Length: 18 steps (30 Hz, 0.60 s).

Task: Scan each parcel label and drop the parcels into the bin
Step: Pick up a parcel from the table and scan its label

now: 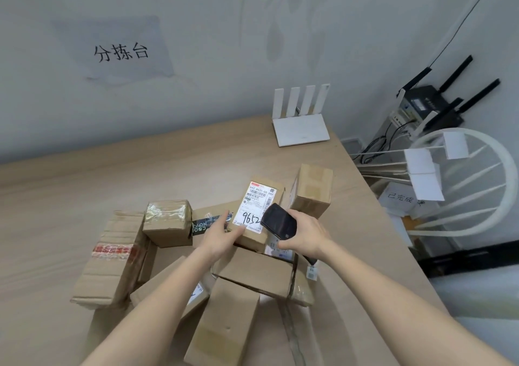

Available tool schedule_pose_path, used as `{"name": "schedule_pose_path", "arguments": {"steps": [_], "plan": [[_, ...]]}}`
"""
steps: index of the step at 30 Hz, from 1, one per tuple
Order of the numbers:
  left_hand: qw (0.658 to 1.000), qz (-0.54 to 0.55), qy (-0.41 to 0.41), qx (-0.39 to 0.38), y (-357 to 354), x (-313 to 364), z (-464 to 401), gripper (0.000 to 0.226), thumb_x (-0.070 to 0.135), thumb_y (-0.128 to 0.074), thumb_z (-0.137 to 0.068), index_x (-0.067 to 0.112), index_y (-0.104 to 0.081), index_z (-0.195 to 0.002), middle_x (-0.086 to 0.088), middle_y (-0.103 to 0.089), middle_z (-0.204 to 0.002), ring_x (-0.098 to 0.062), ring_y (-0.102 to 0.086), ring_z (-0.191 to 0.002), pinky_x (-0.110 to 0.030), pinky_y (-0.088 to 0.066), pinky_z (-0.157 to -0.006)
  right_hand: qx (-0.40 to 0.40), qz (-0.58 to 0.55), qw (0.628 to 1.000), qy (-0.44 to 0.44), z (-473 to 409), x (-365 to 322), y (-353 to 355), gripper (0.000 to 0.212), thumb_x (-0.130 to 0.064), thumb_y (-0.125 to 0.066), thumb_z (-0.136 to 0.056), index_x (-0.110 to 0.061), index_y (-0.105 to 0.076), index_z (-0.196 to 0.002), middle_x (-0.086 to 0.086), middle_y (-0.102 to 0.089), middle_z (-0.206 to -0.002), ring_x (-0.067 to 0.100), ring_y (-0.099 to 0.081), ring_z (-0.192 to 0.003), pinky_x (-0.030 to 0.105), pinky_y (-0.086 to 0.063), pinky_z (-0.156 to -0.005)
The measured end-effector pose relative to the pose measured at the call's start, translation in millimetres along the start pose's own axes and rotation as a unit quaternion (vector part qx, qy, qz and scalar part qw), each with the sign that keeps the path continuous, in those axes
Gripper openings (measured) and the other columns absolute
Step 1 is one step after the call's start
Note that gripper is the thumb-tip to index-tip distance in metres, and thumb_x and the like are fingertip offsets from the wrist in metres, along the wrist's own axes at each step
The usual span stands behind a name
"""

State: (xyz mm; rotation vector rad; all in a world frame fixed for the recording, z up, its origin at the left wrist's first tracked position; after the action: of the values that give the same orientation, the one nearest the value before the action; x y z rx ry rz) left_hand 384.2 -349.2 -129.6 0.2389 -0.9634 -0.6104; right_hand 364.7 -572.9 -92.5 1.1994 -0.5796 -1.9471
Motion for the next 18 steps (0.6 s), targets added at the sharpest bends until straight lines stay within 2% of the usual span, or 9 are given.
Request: {"name": "schedule_pose_path", "arguments": {"steps": [3, 6, 8, 11, 15, 18], "plan": [[1.000, 0.025, 0.013, -0.006, -7, -3, -2, 0.072, 0.042, -0.060, -0.096, 0.021, -0.026, -0.156, -0.004, -0.062, -0.118, -0.020, -0.057, -0.113, -0.032, -0.042, -0.098, -0.011, -0.031, 0.999, 0.009, -3, 2, -7, 0.083, -0.046, -0.082, -0.060, -0.036, -0.054, -0.137, -0.010, -0.065, -0.119, 0.019, -0.061, -0.108, 0.043, -0.055, -0.092], [0.998, 0.058, 0.020, -0.014, -16, -5, 1, 0.057, 0.035, -0.060, -0.097, 0.024, -0.041, -0.150, -0.008, -0.066, -0.119, -0.021, -0.061, -0.110, -0.030, -0.045, -0.094, -0.026, -0.050, 0.998, 0.019, -5, 3, -15, 0.089, -0.056, -0.078, -0.050, -0.036, -0.056, -0.134, -0.010, -0.065, -0.121, 0.018, -0.062, -0.109, 0.044, -0.055, -0.094], [0.997, 0.079, 0.015, -0.016, -22, -3, 6, 0.050, 0.031, -0.060, -0.097, 0.026, -0.047, -0.145, -0.007, -0.066, -0.120, -0.016, -0.061, -0.104, -0.026, -0.046, -0.085, -0.033, -0.067, 0.997, 0.018, -4, 6, -19, 0.085, -0.053, -0.081, -0.051, -0.034, -0.058, -0.131, -0.009, -0.066, -0.118, 0.017, -0.063, -0.107, 0.042, -0.056, -0.094], [0.991, 0.132, 0.027, -0.006, -26, 0, 15, 0.046, 0.029, -0.065, -0.095, 0.029, -0.051, -0.139, -0.005, -0.064, -0.121, -0.008, -0.059, -0.096, -0.029, -0.048, -0.082, -0.027, -0.096, 0.995, 0.014, -2, 10, -17, 0.084, -0.045, -0.086, -0.052, -0.032, -0.061, -0.130, -0.008, -0.069, -0.115, 0.016, -0.065, -0.106, 0.041, -0.055, -0.096], [0.983, 0.179, 0.038, -0.004, -27, 8, 35, 0.039, 0.026, -0.066, -0.095, 0.031, -0.049, -0.130, 0.006, -0.064, -0.101, -0.003, -0.060, -0.088, -0.023, -0.045, -0.065, -0.015, -0.121, 0.992, 0.023, 8, 6, -4, 0.097, -0.051, -0.086, -0.047, -0.031, -0.059, -0.138, -0.012, -0.070, -0.117, 0.012, -0.066, -0.108, 0.039, -0.054, -0.099], [0.980, 0.195, 0.023, 0.017, -18, 22, 58, 0.038, 0.027, -0.068, -0.094, 0.032, -0.049, -0.126, 0.008, -0.066, -0.094, -0.001, -0.061, -0.083, -0.023, -0.044, -0.066, -0.013, -0.135, 0.990, 0.032, 20, 0, 7, 0.106, -0.056, -0.087, -0.044, -0.028, -0.058, -0.142, -0.013, -0.071, -0.118, 0.011, -0.066, -0.109, 0.040, -0.054, -0.100]]}}
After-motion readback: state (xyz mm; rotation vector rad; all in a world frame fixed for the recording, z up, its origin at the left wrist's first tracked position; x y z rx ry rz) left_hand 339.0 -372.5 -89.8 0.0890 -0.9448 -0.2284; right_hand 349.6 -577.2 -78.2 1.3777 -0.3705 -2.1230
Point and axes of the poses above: each hand's wrist, its own z-axis away from the middle knuckle, its own y-axis out of the back of the hand, x = y × z, the point moved 10 cm from there along -z, towards the middle knuckle
